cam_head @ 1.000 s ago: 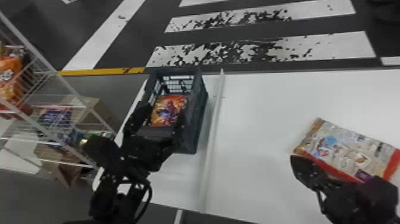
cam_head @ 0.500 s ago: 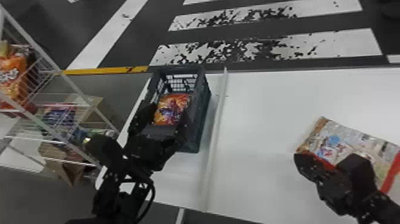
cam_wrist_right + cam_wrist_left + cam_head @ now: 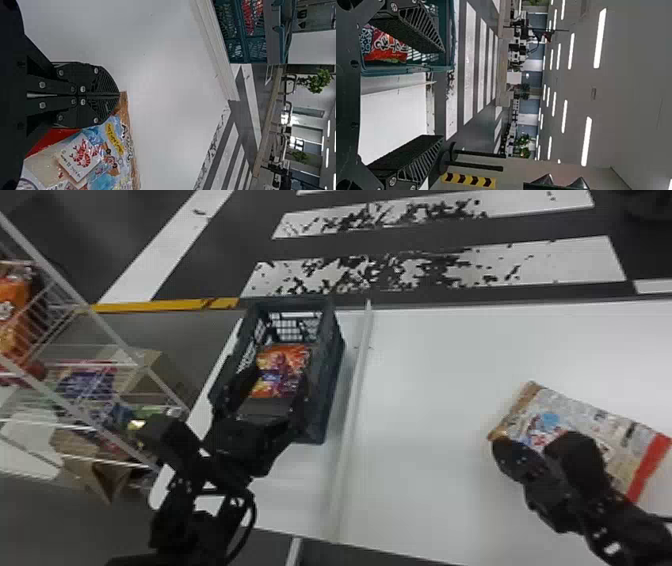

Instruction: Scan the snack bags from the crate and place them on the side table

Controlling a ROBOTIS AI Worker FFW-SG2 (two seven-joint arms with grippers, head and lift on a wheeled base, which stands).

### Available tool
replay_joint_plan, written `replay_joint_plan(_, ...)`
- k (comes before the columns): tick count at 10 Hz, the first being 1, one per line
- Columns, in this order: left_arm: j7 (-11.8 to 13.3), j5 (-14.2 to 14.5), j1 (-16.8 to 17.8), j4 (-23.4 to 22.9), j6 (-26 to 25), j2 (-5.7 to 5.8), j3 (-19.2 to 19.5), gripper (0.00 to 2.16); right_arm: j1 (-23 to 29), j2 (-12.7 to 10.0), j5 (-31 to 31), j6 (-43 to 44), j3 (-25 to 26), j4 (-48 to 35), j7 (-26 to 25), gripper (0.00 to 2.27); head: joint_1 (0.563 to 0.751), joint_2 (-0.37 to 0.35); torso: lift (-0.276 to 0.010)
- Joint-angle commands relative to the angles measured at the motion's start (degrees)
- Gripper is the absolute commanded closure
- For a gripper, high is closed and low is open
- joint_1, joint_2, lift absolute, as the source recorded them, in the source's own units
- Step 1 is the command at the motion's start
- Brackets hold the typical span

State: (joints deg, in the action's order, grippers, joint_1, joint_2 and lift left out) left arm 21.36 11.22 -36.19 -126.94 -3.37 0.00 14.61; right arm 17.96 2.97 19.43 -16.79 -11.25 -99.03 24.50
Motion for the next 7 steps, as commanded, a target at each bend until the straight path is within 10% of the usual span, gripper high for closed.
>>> replay_joint_plan(1, 0.26, 0.47, -0.02, -0.06, -0.46, -0.15, -0.37, 0.13, -1.44, -0.16, 0.08, -0.92, -0.09, 0.77, -0.42, 2.21, 0.695, 0.271, -0.094)
replay_joint_plan(7, 0.62, 1.0, -0.02, 0.11, -2.74, -0.15, -0.55, 0.14, -6.63, -1.21, 0.08, -5.67, -0.79, 4.11, -4.37, 2.21, 0.695, 0.231, -0.094)
